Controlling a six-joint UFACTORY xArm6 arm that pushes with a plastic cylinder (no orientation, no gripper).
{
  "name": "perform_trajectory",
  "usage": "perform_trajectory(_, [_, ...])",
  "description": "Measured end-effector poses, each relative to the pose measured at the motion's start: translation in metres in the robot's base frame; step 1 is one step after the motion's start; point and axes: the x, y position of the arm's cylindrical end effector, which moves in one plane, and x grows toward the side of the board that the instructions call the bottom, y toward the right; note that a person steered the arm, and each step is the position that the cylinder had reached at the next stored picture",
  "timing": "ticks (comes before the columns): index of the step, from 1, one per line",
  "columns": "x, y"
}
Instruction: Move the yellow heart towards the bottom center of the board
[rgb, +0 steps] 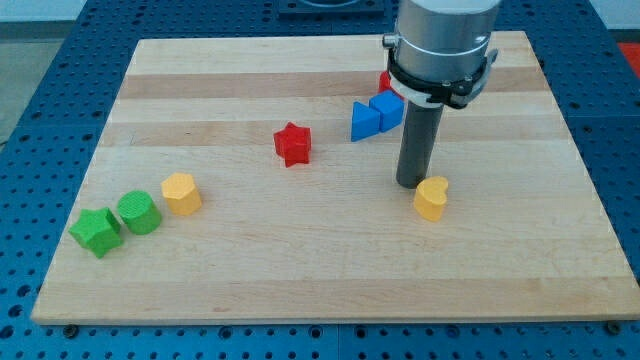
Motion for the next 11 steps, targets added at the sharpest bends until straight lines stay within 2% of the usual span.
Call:
perform_trajectory(2, [-0.001, 0.001])
perform_trajectory(4, [-0.008, 0.058])
perform_trajectory(5, [0.038, -0.009])
perform_trajectory(6, [0.045, -0.075])
perform_trajectory(8, [0.033, -0.015])
perform_trajectory(9, [0.038, -0.011])
perform_trajectory(10, [0.038, -0.019])
perform_trajectory(11, [0.038, -0.061])
